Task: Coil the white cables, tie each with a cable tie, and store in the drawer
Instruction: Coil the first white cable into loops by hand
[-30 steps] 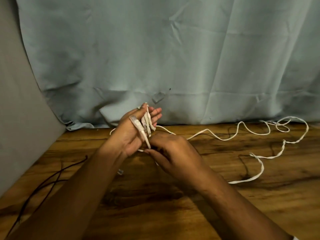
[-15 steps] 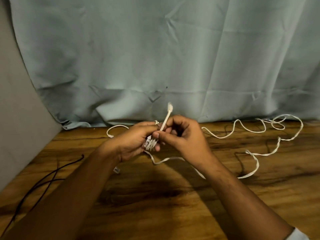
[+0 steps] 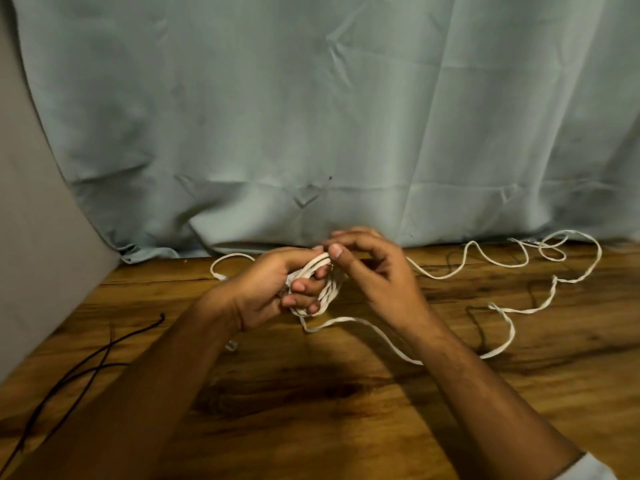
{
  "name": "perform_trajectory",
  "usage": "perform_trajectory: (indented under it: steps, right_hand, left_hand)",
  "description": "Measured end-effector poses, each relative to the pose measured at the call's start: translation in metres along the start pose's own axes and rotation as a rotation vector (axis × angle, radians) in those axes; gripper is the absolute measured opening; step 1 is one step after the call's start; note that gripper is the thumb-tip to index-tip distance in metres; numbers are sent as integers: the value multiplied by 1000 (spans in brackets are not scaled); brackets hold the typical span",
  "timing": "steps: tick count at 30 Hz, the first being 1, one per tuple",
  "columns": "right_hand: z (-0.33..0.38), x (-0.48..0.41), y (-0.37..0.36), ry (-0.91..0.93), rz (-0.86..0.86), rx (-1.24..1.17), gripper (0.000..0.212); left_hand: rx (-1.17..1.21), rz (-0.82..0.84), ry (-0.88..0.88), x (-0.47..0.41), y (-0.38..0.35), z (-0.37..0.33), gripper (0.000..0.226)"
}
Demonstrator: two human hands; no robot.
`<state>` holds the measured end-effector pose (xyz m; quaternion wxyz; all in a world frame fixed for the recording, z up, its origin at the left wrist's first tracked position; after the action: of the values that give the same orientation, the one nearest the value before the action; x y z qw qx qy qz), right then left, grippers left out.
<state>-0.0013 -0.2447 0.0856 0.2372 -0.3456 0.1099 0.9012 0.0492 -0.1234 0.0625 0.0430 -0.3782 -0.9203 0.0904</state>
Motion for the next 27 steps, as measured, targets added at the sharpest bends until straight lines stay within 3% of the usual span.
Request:
perform_trajectory:
  steps: [6, 11, 16, 20, 24, 27]
  right_hand:
    - [-9, 11, -14, -224, 83, -181, 30]
    - [-6, 19, -27, -413, 188, -402, 33]
    - [-10, 18, -27, -309, 179, -336, 29]
    - [-10, 14, -21, -97, 175, -72, 33]
    - [-8, 15, -25, -92, 173, -63, 29]
    - [-2, 15, -21, 112, 131, 150, 31]
  left_hand:
    - [104, 81, 52, 4, -6, -1, 52]
    - [110, 140, 29, 7, -5, -1, 41]
    - [106, 87, -39, 5, 5, -3, 35]
    - [119, 98, -23, 5, 13, -1, 33]
    - [147, 100, 36, 4, 15, 1, 37]
    - [98, 49, 55, 3, 10, 3, 44]
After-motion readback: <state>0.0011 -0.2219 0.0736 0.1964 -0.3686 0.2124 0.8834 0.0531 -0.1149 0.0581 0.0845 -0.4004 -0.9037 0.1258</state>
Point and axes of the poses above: each hand's wrist, its own x-axis away from the middle knuckle, its own y-axis out of the back of the hand, z = x × y, the point moved 7 cm from there along -x, towards the middle knuckle, and after that the axes turned 14 degrees about -z, right-handed, at the moved point
